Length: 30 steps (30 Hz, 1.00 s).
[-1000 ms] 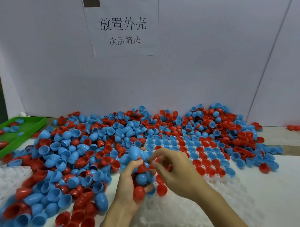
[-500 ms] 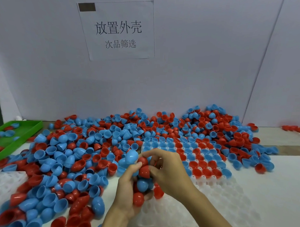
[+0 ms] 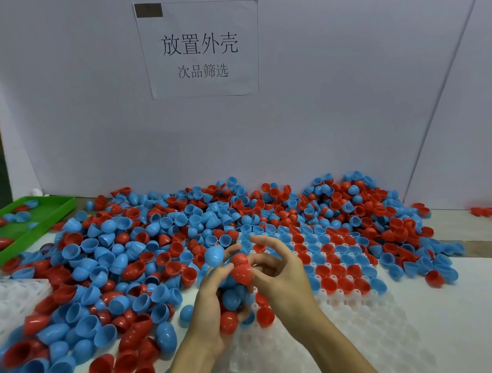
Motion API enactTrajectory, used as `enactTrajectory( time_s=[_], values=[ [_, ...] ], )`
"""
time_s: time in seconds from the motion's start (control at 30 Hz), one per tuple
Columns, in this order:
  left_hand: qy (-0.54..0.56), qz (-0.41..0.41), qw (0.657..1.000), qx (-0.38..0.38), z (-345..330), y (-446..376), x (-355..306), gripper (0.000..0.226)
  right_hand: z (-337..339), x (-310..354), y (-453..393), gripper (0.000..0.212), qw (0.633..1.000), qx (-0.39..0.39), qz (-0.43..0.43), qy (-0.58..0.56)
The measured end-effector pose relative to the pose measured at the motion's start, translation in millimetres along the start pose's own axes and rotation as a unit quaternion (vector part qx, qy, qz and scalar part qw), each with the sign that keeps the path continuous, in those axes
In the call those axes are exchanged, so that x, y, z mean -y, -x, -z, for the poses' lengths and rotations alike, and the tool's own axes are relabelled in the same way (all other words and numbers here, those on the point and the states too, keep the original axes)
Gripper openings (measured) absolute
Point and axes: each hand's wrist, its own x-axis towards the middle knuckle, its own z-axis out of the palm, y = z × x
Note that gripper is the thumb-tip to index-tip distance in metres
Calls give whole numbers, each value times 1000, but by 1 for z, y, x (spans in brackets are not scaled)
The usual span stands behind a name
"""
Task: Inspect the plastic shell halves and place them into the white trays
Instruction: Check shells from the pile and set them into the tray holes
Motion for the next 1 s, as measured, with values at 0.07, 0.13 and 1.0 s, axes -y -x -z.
enactTrajectory(
  time_s=[0.07, 0.13, 1.0],
  values=[
    [9, 4, 1000, -5, 0, 0, 0, 36, 0, 3, 0, 44, 1000, -3, 9, -20],
    [32, 4, 999, -29, 0, 0, -1, 42, 4, 6, 0, 49, 998, -27, 47, 35],
    [-24, 6, 998, -61, 7, -7, 7, 27, 35, 15, -2, 29, 882, 51, 141, 447]
  ],
)
